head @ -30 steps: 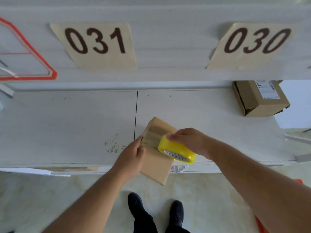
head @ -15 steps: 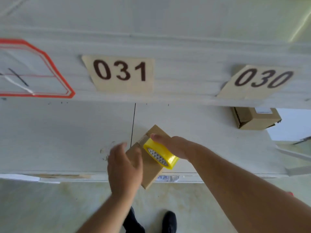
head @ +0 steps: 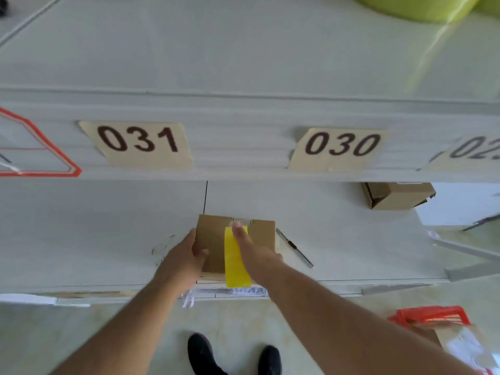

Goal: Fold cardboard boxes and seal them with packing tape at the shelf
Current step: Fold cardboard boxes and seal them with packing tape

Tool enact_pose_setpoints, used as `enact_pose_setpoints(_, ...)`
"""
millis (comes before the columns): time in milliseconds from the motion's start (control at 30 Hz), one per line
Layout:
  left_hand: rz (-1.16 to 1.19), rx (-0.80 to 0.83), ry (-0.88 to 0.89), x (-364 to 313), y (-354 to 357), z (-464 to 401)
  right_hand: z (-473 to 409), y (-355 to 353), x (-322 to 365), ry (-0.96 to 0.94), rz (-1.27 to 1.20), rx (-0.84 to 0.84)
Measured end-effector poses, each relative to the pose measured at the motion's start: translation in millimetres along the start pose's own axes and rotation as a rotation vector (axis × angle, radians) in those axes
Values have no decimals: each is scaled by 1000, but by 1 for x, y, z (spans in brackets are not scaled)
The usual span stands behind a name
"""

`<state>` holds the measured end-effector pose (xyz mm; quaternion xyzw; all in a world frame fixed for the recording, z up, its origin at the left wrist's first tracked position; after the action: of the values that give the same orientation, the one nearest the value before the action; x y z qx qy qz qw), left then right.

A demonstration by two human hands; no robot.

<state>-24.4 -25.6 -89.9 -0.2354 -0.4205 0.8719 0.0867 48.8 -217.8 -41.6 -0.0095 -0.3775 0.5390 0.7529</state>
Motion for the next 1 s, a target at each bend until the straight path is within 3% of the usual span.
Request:
enact_pose_setpoints(67,196,-287,52,-20,-25,28,-1,4,-5,63,-28,-77)
enact_pose_setpoints(100,400,-252,67,-30,-28,42,-2,3,-7,85,-73,-91)
enact_pose_setpoints(133,538,-79,52,-40,-17,47,0,2,-8,95,-117,-106)
enact_pose_setpoints(200,593,283,-39,-52,16,56,0,2,-10,103,-225,-139)
enact_pose_setpoints(233,609,348,-57,-53,24,59,-4,4,-14,107,-305,-143)
enact_pose_setpoints(333,783,347,-31,-54,21,69,-12,-5,-30,17,-543,-161)
enact_pose_setpoints(400,800,385,-4,-55,19,74,-19,-36,-54,-54,-520,-281)
enact_pose_setpoints(467,781,438,2,-55,18,74,-35,-75,-95,-82,-239,-455)
enact_pose_setpoints(633,749,509,45,-61,12,67,-78,-83,-146,-69,429,-302)
enact_pose_setpoints(700,714,502,90,-67,12,65,-86,-82,-147,-101,546,-297)
enact_pose_setpoints(900,669,511,44,-64,18,55,-100,-77,-160,-121,412,-290)
enact_pose_setpoints(1000,628,542,24,-65,19,52,-90,-86,-158,-126,12,-360)
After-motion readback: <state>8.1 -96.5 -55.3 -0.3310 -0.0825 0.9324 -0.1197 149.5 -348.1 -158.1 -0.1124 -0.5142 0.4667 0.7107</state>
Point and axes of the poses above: each hand's wrist, its own z-axis away from the middle knuckle, its own y-axis out of the palm, x = y × z, the point moved 7 cm from there along -z, towards the middle knuckle, and after that the axes turned 15 degrees about -y, right-handed, at the moved point
